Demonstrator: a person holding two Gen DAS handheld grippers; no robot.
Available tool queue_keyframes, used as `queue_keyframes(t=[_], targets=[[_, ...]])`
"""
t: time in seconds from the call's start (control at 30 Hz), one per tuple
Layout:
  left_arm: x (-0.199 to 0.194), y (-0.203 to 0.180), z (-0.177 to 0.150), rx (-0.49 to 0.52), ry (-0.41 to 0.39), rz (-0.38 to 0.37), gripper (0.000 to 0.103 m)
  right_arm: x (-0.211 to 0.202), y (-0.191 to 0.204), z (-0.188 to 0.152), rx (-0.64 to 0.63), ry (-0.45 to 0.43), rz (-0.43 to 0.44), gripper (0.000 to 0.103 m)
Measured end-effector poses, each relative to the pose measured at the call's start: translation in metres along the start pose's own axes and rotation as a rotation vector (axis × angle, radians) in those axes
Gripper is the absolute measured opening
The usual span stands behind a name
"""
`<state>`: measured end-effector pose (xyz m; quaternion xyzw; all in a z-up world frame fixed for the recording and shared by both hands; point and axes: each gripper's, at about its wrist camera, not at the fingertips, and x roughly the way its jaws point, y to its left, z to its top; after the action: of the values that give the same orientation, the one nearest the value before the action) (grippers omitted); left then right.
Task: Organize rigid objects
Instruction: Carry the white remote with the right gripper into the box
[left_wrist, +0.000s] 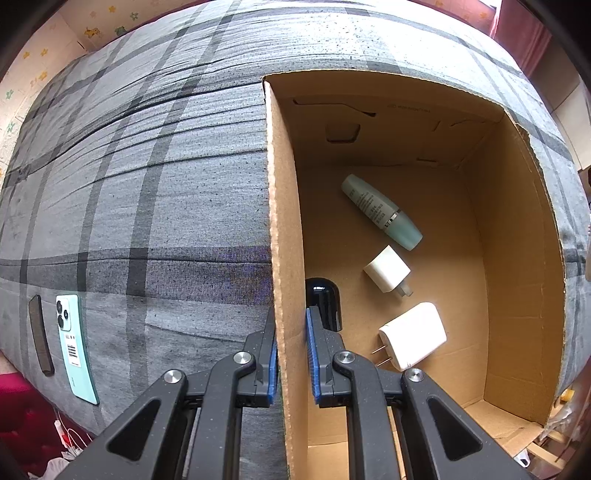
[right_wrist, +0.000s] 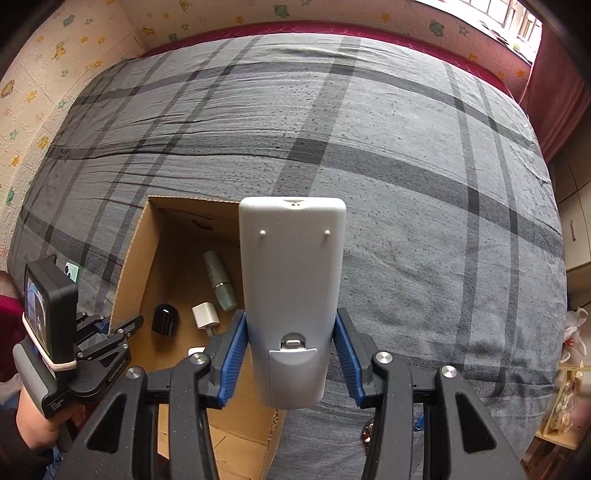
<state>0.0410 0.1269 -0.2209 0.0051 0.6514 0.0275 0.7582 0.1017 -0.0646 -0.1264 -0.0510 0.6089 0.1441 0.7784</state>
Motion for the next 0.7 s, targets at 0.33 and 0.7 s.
queue_keyframes(t=[0.33,0.7], targets=[[0.000,0.002,0.000,-0.010,0.001,-0.007,0.014,0.021,0.040,0.006,-0.091,0.037,0.025,0.049],[0.000,0.003,0.000,-0.016,0.001,-0.014,0.014,0.070,0.070,0.007,-0.191,0.113,0.016,0.049]])
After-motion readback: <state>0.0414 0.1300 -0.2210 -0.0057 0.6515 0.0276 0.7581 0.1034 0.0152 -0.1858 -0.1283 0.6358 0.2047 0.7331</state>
